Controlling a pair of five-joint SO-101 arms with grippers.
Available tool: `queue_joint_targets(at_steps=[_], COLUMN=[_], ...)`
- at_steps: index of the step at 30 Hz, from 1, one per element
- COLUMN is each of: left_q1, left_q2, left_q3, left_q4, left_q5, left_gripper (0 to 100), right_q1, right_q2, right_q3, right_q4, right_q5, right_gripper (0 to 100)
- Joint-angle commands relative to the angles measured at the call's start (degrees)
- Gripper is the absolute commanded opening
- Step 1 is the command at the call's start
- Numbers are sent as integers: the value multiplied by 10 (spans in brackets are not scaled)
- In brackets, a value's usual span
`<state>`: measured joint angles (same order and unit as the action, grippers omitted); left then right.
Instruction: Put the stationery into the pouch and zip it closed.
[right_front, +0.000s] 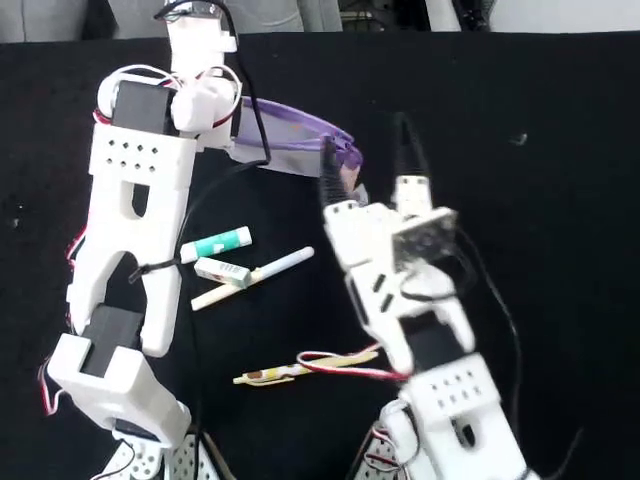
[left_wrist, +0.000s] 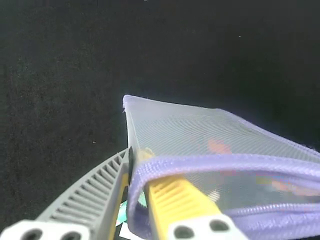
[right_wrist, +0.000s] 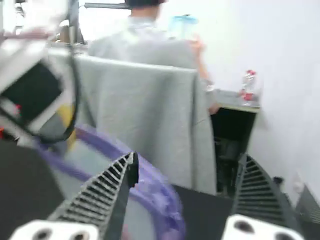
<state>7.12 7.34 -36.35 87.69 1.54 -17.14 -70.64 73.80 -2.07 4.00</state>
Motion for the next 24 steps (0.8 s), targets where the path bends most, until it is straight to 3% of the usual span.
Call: queue_joint_targets(at_steps=[1,4,12,24], left_q1=[-10,-20,-53,-116], left_q2=[1,1,0,7], left_q3=[-10,-10,-15,-36], left_q4=[-11,-12,-12,10], left_q5=[2,2,4,1], left_gripper=[28,28,28,28], right_q1=[27,29,29,25], right_q2=[-126,-214,-349,-271], right_q3=[-59,-85,-109,-107], right_q4=[135,239,464,679], right_q5=[0,14,174,286], right_gripper=[293,293,293,293])
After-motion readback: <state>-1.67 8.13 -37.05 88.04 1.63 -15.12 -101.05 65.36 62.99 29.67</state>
